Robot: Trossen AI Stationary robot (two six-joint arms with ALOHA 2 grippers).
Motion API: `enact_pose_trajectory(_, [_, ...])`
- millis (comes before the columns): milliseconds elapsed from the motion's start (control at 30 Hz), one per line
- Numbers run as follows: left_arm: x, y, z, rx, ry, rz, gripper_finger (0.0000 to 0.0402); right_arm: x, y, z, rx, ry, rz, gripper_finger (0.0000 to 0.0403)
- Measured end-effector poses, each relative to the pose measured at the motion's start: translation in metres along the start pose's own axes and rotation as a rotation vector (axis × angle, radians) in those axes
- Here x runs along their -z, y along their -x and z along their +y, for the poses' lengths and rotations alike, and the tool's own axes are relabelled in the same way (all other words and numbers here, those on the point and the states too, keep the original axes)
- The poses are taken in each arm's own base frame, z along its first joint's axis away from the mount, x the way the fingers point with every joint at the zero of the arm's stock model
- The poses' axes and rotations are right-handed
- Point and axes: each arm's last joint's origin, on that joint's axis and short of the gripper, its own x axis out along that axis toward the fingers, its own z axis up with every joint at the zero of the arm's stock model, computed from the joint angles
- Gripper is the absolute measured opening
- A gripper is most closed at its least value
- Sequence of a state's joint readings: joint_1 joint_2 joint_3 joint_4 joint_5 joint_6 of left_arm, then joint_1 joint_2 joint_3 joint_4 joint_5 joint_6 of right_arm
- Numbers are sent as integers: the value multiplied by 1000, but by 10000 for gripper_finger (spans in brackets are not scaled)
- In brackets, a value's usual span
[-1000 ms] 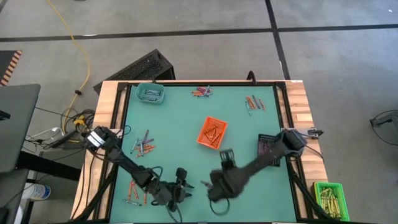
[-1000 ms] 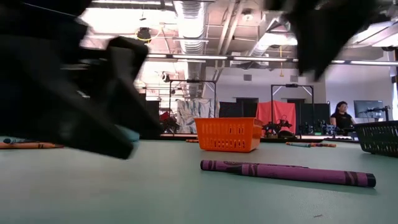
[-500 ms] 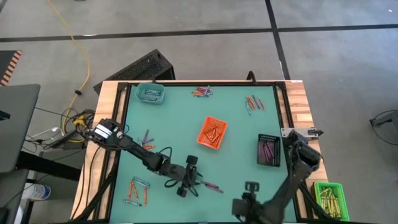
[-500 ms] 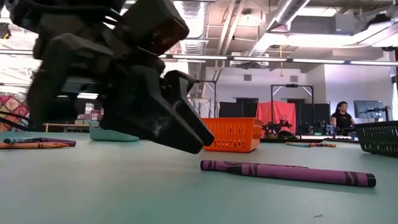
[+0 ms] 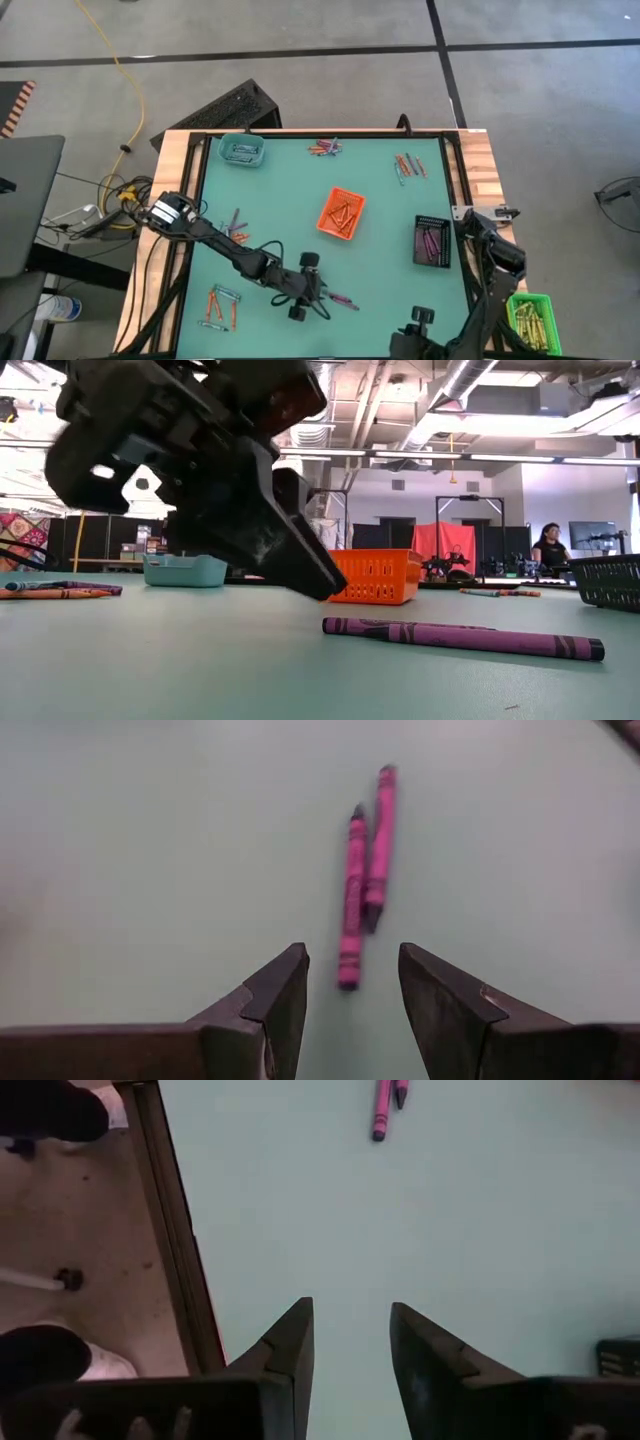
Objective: Sort crayons
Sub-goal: Put the violet crayon into black bin
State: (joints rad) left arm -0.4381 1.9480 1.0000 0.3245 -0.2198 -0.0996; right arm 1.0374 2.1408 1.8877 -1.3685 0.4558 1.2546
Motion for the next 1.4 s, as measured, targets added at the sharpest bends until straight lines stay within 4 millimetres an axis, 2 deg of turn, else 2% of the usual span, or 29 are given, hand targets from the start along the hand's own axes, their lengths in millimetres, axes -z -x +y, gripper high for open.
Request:
enact_pose_trajectory(400, [0, -1, 3, 21, 62, 2, 148, 1, -3, 3, -3, -7, -22, 125])
enact_pose_trajectory(567, [12, -12, 2, 12, 66, 30, 148, 1, -4, 3, 1, -3, -22, 125])
enact_pose_trajectory(900, [14, -20, 2, -23, 71, 28, 145, 1, -4, 3, -5, -6, -23, 125])
enact_pose_trajectory(1033, [14, -20, 2, -16, 70, 33, 121, 1, -4, 3, -5, -6, -23, 125])
enact_pose_trajectory(1400, [17, -20, 2, -16, 26, 57, 11, 1, -4, 3, -5, -6, -22, 125])
